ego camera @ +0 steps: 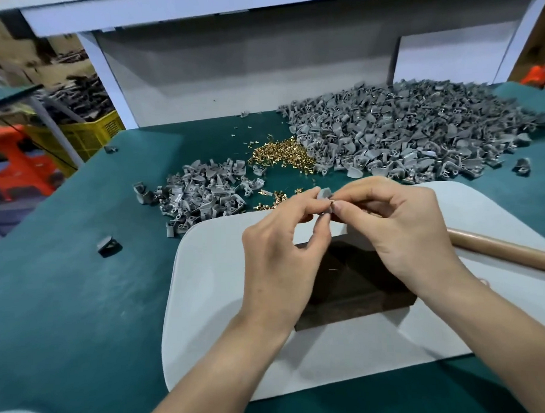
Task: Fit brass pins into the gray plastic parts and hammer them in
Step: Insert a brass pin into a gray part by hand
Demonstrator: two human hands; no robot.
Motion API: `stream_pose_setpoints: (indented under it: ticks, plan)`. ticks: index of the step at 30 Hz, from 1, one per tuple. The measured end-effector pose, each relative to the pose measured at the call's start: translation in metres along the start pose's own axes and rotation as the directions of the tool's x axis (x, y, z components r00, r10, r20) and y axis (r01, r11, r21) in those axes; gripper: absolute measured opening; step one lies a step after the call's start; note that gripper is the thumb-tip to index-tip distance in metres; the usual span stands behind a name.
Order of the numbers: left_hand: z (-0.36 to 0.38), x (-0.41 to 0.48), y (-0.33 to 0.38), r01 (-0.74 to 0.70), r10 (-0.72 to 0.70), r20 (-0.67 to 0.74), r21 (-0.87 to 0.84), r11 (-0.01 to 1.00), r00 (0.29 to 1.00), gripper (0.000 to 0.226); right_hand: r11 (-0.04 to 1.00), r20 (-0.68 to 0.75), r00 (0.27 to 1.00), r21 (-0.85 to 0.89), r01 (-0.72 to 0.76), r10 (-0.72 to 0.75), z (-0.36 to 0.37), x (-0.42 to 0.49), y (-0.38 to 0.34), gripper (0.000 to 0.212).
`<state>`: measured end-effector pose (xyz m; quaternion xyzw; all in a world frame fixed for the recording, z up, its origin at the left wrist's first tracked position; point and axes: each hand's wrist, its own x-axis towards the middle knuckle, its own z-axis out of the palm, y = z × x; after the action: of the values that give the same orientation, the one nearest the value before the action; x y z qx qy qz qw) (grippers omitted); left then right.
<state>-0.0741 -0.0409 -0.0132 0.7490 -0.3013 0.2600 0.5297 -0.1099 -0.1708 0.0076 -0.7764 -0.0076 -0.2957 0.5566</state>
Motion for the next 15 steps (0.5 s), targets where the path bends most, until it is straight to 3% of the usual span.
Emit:
stream_pose_setpoints:
  ticks: [4, 10, 15]
  plan:
    - [0.0011, -0.0021, 0.0008, -0.017, 0.016, -0.006, -0.028, 0.999, 1.0, 0.01, 0.993, -0.015, 0.997, -0.089, 0.079, -0.08, 0.0003, -0.0005, -0.0005, 0.026]
    - [0.0021, -0.0028, -0.0008, 0.048, -0.048, 0.004, -0.118, 0.992, 0.999, 0.017, 0.987, -0.072, 0.993, -0.135, 0.083, -0.093, 0.0028, -0.003, -0.0016, 0.03]
    - [0.0029, -0.004, -0.0014, 0.066, -0.066, 0.005, -0.147, 0.987, 0.998, 0.019, 0.98, -0.128, 0.985, -0.176, 0.09, -0.113, 0.003, -0.0047, -0.0004, 0.024]
